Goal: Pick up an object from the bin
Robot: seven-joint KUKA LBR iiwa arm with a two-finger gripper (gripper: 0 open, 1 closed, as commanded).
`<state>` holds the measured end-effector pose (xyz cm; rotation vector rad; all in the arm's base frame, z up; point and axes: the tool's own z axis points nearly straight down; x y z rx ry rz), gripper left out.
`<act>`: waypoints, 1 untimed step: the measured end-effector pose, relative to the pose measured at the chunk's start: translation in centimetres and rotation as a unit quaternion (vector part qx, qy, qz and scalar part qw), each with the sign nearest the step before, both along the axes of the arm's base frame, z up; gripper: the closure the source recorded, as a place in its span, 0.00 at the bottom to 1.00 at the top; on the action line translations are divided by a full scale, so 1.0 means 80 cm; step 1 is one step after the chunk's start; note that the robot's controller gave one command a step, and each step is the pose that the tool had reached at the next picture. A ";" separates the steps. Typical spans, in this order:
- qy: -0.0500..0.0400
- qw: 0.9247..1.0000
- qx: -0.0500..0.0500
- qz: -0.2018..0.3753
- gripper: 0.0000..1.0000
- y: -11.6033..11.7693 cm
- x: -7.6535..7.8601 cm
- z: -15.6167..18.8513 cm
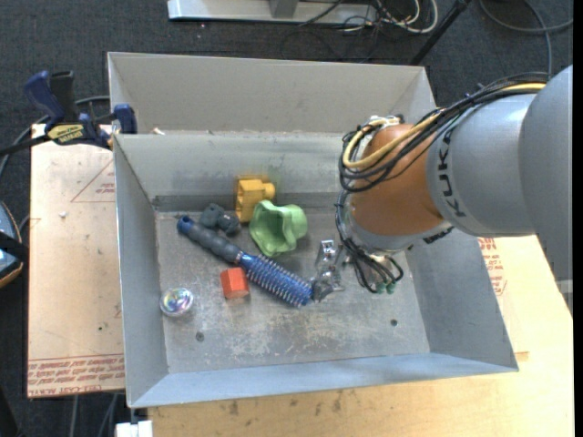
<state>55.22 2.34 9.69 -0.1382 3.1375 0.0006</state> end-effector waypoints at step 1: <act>0.000 1.000 0.000 0.000 0.00 0.000 0.000 0.000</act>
Offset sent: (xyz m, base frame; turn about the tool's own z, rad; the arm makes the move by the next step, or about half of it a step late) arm 0.0000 0.0000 0.0000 0.0000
